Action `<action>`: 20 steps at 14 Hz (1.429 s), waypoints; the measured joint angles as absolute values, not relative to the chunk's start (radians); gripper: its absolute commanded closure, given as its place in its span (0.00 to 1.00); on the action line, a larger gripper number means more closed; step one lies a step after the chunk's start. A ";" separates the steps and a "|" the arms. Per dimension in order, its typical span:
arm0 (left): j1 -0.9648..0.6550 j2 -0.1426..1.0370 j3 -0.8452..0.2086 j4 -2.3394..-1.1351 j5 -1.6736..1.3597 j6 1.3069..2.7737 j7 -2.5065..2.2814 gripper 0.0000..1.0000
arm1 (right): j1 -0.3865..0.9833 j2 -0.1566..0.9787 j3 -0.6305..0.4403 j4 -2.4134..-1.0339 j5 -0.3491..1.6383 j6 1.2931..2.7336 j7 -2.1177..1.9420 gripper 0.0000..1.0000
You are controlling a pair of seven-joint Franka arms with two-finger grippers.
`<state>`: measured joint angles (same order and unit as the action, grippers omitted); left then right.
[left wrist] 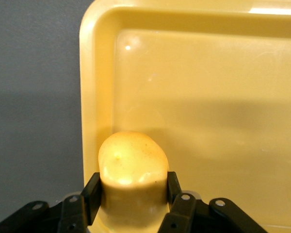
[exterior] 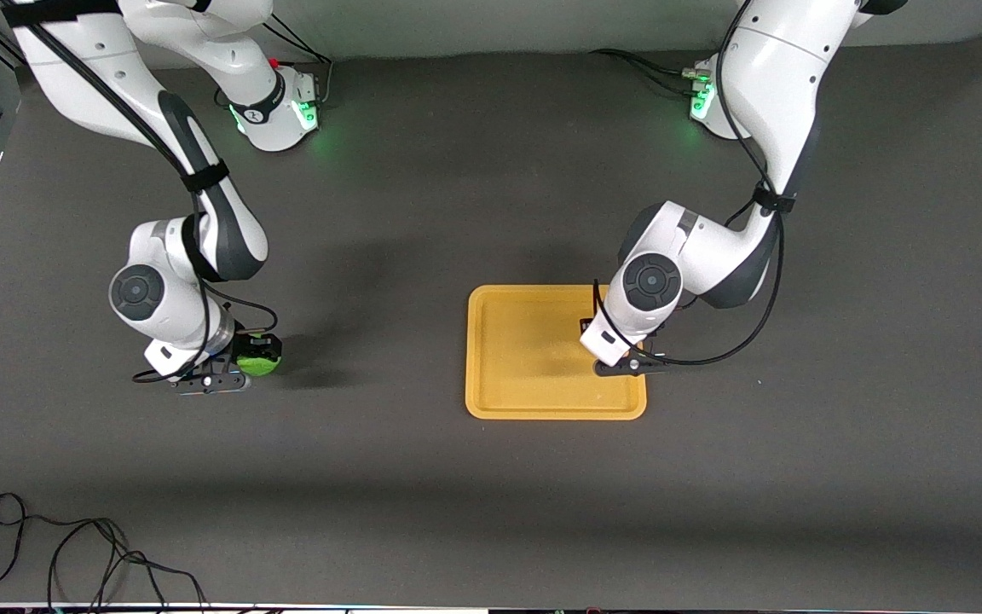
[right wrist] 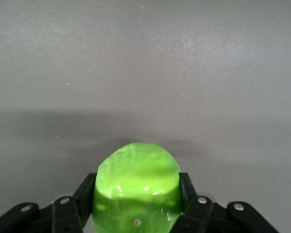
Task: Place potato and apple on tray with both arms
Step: 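Carry the potato onto the tray with the left gripper and release, then lower the apple onto the tray with the right gripper while the left withdraws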
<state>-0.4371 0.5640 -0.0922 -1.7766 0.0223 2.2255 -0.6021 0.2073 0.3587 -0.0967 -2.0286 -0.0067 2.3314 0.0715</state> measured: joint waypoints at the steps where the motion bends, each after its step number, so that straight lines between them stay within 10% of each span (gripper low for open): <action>1: -0.437 0.572 -0.092 -1.775 0.022 2.233 -0.602 0.11 | 0.214 0.336 -0.096 -1.996 0.012 2.258 0.072 0.58; 11: -0.372 0.403 -0.078 -1.718 0.023 2.061 -0.534 0.00 | 0.469 0.323 -0.083 -1.787 0.169 2.138 0.422 0.58; 20: 0.028 0.050 -0.067 -1.777 0.001 1.820 0.037 0.00 | 0.782 0.812 -0.086 -1.291 0.164 2.186 0.905 0.58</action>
